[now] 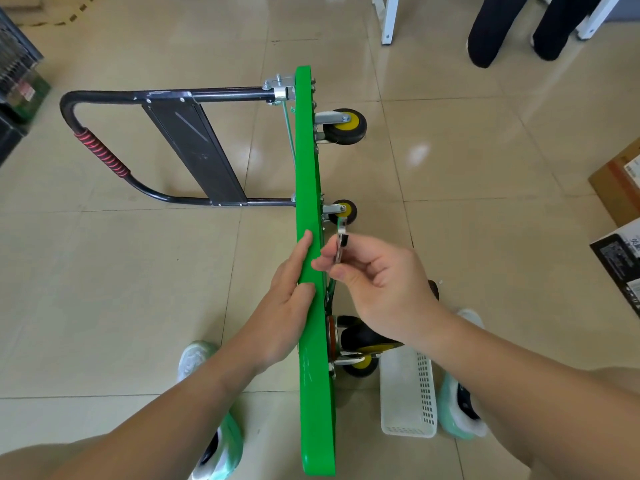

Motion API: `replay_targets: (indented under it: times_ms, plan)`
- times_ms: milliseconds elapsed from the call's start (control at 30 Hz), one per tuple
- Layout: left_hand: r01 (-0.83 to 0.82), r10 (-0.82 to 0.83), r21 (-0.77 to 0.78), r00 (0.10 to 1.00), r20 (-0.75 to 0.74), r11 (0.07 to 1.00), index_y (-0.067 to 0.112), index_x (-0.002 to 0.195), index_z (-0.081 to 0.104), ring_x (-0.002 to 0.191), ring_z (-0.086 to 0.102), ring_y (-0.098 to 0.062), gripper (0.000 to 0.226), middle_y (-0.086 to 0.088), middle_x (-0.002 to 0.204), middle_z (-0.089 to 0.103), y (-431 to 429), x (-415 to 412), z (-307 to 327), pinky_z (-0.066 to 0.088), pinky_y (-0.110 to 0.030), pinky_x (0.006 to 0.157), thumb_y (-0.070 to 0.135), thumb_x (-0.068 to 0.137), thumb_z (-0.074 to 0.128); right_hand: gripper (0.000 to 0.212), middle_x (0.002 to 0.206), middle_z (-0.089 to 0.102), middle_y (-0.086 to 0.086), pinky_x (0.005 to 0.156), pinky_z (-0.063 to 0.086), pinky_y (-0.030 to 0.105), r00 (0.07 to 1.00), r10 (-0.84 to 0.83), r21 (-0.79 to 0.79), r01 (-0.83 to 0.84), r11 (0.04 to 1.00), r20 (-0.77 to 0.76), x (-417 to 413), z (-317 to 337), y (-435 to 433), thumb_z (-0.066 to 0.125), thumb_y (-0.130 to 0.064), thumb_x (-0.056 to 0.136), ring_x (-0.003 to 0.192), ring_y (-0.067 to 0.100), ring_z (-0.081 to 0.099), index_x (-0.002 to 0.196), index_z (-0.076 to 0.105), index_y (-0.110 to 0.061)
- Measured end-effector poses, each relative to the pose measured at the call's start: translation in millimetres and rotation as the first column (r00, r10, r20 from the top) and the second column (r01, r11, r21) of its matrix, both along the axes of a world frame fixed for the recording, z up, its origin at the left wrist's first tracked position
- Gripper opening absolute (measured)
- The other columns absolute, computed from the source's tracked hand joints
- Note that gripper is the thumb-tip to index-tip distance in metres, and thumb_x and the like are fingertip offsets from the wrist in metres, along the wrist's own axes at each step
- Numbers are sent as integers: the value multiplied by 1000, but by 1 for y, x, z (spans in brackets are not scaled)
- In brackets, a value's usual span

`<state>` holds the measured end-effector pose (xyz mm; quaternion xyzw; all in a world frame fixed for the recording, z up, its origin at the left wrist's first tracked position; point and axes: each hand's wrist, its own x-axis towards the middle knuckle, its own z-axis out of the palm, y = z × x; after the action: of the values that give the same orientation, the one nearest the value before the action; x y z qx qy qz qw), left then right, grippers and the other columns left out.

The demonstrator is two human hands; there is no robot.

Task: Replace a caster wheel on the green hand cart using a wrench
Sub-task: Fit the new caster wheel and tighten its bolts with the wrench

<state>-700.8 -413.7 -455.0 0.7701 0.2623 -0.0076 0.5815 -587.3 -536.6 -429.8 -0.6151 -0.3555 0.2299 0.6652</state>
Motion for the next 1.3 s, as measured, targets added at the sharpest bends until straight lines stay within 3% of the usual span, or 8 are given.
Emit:
replay_targets:
  times_ms: [167, 300, 567, 700, 833, 1100, 1200, 1300]
  plan:
    - [-9, 9, -9, 1000, -8, 1000, 56, 160, 8, 148, 27, 7, 76, 26, 161, 22, 0, 1, 0, 25, -34, 127, 37, 90, 32, 26, 88, 79, -10, 78, 58, 18, 984, -66, -140, 43, 989, -167, 20, -9, 17, 64, -4, 94, 88, 11, 76, 100, 69, -29]
    - [5, -5, -10, 1000, -9, 1000, 58, 160, 8, 144, 24, 17, 76, 33, 156, 22, 2, 1, -3, 24, -24, 124, 38, 91, 32, 28, 82, 78, -11, 68, 56, 16, 971, -67, -238, 12, 971, -228, 34, -16, 28, 61, -1, 97, 81, 8, 76, 96, 68, -28]
    - [36, -36, -1, 999, -5, 999, 62, 156, 7, 136, 19, 31, 74, 50, 146, 14, 8, 0, -9, 19, 4, 104, 38, 92, 33, 22, 81, 78, -2, 79, 62, 35, 897, -201, -329, 66, 942, -394, 44, -32, 37, 62, -2, 97, 78, 12, 75, 93, 72, -21]
    - [42, -42, 3, 999, -3, 999, 61, 158, 6, 133, 19, 34, 74, 53, 143, 13, 8, -1, -9, 20, 8, 99, 38, 92, 31, 18, 84, 74, 1, 66, 61, 29, 880, -236, -442, 33, 896, -413, 54, -36, 40, 65, -7, 97, 74, 15, 73, 86, 72, -20]
    - [44, -44, 9, 999, -4, 999, 60, 158, 5, 130, 19, 35, 69, 52, 144, 14, 7, -2, -9, 20, 9, 97, 35, 100, 32, 10, 68, 74, -2, 58, 60, 28, 872, -220, -515, -42, 856, -437, 64, -40, 42, 67, -11, 96, 60, 15, 73, 87, 71, -12]
    - [42, -42, 2, 999, -8, 999, 64, 156, 5, 133, 20, 33, 72, 52, 144, 15, 7, 0, -10, 23, -2, 106, 39, 93, 31, 7, 65, 73, 10, 57, 61, 34, 679, -259, -537, -234, 811, -687, 66, -61, 47, 58, 0, 96, 62, 25, 74, 100, 62, 2]
    - [47, -47, 10, 999, -6, 999, 64, 156, 5, 133, 19, 33, 72, 52, 144, 14, 8, -1, -10, 20, 3, 104, 39, 93, 31, 5, 63, 72, 10, 52, 59, 31, 675, -288, -532, -183, 826, -679, 72, -58, 47, 56, 1, 96, 56, 23, 73, 96, 61, 2]
    - [52, -52, 17, 999, -13, 998, 66, 156, 4, 132, 19, 34, 72, 53, 143, 12, 8, 0, -9, 21, 2, 103, 40, 93, 30, 4, 85, 70, 14, 58, 59, 31, 748, -322, -504, -19, 864, -580, 85, -44, 44, 60, -3, 97, 64, 23, 73, 98, 63, 0]
